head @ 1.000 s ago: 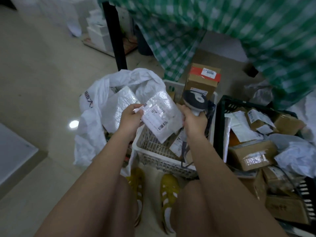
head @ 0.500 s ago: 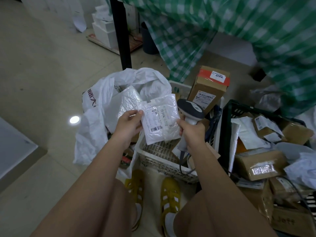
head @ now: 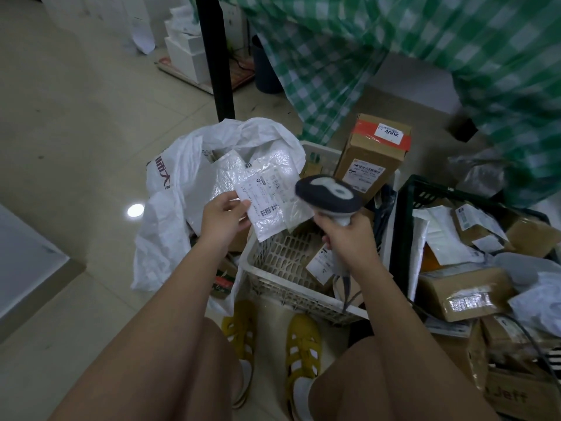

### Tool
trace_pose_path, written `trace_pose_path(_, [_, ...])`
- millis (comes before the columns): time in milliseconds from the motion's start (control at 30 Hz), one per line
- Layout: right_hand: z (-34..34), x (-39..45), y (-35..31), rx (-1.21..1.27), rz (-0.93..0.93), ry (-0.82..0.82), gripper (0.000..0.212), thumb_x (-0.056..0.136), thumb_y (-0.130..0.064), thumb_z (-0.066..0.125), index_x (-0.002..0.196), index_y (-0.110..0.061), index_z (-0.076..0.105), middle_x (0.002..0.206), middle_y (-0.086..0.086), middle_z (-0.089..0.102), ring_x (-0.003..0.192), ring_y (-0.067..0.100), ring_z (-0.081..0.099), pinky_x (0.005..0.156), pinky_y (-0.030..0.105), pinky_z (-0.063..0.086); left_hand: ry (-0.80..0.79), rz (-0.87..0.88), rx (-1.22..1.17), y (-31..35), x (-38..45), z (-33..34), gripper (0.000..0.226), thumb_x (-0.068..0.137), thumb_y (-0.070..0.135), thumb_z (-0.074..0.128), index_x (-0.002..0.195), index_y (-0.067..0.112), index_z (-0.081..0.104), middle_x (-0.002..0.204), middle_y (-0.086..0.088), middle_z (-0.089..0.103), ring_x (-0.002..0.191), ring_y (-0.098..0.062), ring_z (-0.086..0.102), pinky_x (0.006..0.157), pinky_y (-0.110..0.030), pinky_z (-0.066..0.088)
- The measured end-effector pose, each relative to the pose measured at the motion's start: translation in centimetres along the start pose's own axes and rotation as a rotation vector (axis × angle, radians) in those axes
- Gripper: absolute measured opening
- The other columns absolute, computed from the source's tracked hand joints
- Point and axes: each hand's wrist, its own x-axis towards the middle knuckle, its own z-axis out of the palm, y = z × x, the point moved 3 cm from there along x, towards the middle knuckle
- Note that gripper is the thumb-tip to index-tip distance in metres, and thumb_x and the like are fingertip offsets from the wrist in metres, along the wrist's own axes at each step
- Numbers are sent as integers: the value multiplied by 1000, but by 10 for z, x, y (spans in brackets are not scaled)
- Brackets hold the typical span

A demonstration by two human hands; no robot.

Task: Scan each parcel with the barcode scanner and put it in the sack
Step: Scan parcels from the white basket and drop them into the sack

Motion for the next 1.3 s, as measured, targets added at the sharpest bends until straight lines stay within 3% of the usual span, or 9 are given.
trace_pose_path(100, [3,-14,2,-225,-72,-128,26,83,-18,70,60,-15,58,48,-7,56,49,6,51,51,23,42,24,0,-29,0,0,1,15,94,3,57,107,9,60,89,-2,65,79,-9,65,59,-15,55])
trace_pose_path(200, [3,-18,5,-345,-130,-155,42,83,-19,67,49,-23,43,39,-12,49,43,1,44,48,22,35,30,10,-18,-2,1,0,17,94,4,57,109,11,60,91,-1,66,83,-10,66,60,-16,55])
trace_pose_path(367, [-2,-20,5,-340,-178,-172,44,81,-12,66,49,-22,38,37,-11,43,41,1,39,45,16,31,33,14,-24,-4,1,-1,19,94,4,58,112,10,61,92,-1,67,84,-9,66,62,-17,55])
trace_pose_path(533, [-2,-19,10,-329,-196,-201,37,78,-11,67,51,-21,44,42,-9,47,46,3,42,50,26,38,31,23,-20,-4,0,0,18,94,4,57,110,12,61,90,0,67,82,-8,65,61,-16,55])
trace_pose_path(833, [0,-18,8,-235,-176,-151,40,82,-9,66,53,-25,43,41,-13,48,43,-1,41,50,22,34,66,50,14,-11,9,-4,21,94,6,58,113,12,61,98,-4,66,85,-12,66,65,-20,57])
trace_pose_path(933, [3,-12,6,-217,-189,-107,44,82,-7,65,52,-25,38,40,-14,47,43,0,42,47,16,33,182,173,271,-14,19,-12,24,94,15,59,118,13,62,107,-2,62,93,-19,63,78,-34,56])
trace_pose_path(1033, [8,-3,5,-206,-191,-68,47,82,-6,64,50,-20,33,37,-10,41,41,3,37,43,16,26,263,417,502,-1,32,-18,24,97,19,52,117,13,63,110,1,62,96,-16,61,79,-29,48])
trace_pose_path(1200, [20,12,8,-221,-192,-50,44,81,-8,64,50,-17,33,37,-8,37,43,6,35,43,18,26,225,763,1016,27,70,-22,37,94,6,50,129,12,60,125,-10,58,109,-29,53,71,-35,45])
trace_pose_path(1300, [24,19,8,-212,-182,-58,41,80,-9,64,50,-13,35,40,-6,40,43,5,34,45,20,29,133,816,1382,24,94,-15,50,89,-4,54,135,14,54,137,-13,50,121,-36,47,66,-42,50])
